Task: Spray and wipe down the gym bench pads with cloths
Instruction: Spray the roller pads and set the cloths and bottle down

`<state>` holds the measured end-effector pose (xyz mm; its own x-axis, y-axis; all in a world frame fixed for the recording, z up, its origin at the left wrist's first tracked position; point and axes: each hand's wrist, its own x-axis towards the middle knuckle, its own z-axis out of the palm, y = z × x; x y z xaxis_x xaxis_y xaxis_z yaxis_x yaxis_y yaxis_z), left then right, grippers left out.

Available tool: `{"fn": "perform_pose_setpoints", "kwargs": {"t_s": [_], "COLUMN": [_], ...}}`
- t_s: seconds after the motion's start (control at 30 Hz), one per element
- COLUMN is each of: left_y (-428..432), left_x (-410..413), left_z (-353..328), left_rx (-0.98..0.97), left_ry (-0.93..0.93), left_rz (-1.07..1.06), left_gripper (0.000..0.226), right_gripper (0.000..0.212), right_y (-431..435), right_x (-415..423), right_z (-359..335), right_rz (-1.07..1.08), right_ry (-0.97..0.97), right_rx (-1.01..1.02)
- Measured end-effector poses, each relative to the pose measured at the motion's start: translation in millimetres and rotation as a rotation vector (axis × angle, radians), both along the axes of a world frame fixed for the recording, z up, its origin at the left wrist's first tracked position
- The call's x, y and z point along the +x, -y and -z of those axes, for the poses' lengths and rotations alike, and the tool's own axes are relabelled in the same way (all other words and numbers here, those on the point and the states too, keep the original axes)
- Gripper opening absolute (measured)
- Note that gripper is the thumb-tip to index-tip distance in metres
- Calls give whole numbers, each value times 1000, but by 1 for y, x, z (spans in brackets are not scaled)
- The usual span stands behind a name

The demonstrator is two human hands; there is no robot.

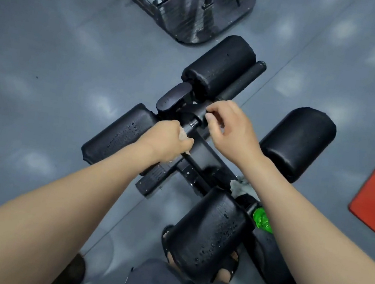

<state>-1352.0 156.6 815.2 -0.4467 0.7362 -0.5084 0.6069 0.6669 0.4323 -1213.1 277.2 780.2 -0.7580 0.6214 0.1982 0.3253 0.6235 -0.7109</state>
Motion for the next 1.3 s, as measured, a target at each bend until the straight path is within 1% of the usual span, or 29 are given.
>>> {"fn": "perform_pose_setpoints", "kwargs": {"t_s": [0.07, 0.13, 0.23, 0.33, 0.4, 0.47, 0.53, 0.63, 0.7, 0.77, 0.87, 0.97, 1.03, 1.1, 1.3], "left_y": [-7, -14, -24, -29, -30, -28, -23, -12, -4, 1, 9, 20, 30, 39, 54], "left_x": [1, -1, -7, -12, -13, -13, -14, -15, -13, -10, -4, -1, -2, 0, 7], "left_z": [3, 5, 8, 9, 9, 8, 8, 11, 11, 9, 6, 11, 15, 15, 8], "left_rx": [26, 37, 20, 33, 69, 104, 134, 160, 178, 204, 216, 147, 102, 61, -7], "left_ry": [-30, -39, 5, 103, 219, 264, 245, 152, 123, 117, 55, 61, 4, -72, -71], "left_rz": [19, 46, 98, 105, 66, 80, 139, 193, 150, 95, 18, -18, 0, -21, -128], "left_gripper": [36, 39, 41, 38, 31, 29, 34, 47, 56, 60, 56, 56, 59, 58, 45], "right_gripper": [12, 10, 7, 7, 8, 10, 11, 11, 11, 13, 14, 15, 16, 16, 16], "right_y": [2, 3, 2, -2, -3, -3, -3, -1, 1, 3, 3, 0, -1, -3, -11], "right_x": [0, 0, -1, -4, -5, -5, -6, -8, -8, -8, -9, -7, -7, -5, -3], "right_z": [-2, -4, -8, -13, -17, -23, -28, -33, -33, -31, -27, -23, -19, -15, -3], "right_rz": [11, 21, 47, 82, 96, 103, 93, 73, 70, 63, 42, 24, 12, -17, -83], "right_ry": [-8, 5, 31, 65, 97, 131, 173, 211, 210, 210, 199, 174, 157, 135, 98], "right_rx": [3, -26, -115, -235, -278, -302, -307, -277, -270, -267, -253, -236, -231, -229, -233]}}
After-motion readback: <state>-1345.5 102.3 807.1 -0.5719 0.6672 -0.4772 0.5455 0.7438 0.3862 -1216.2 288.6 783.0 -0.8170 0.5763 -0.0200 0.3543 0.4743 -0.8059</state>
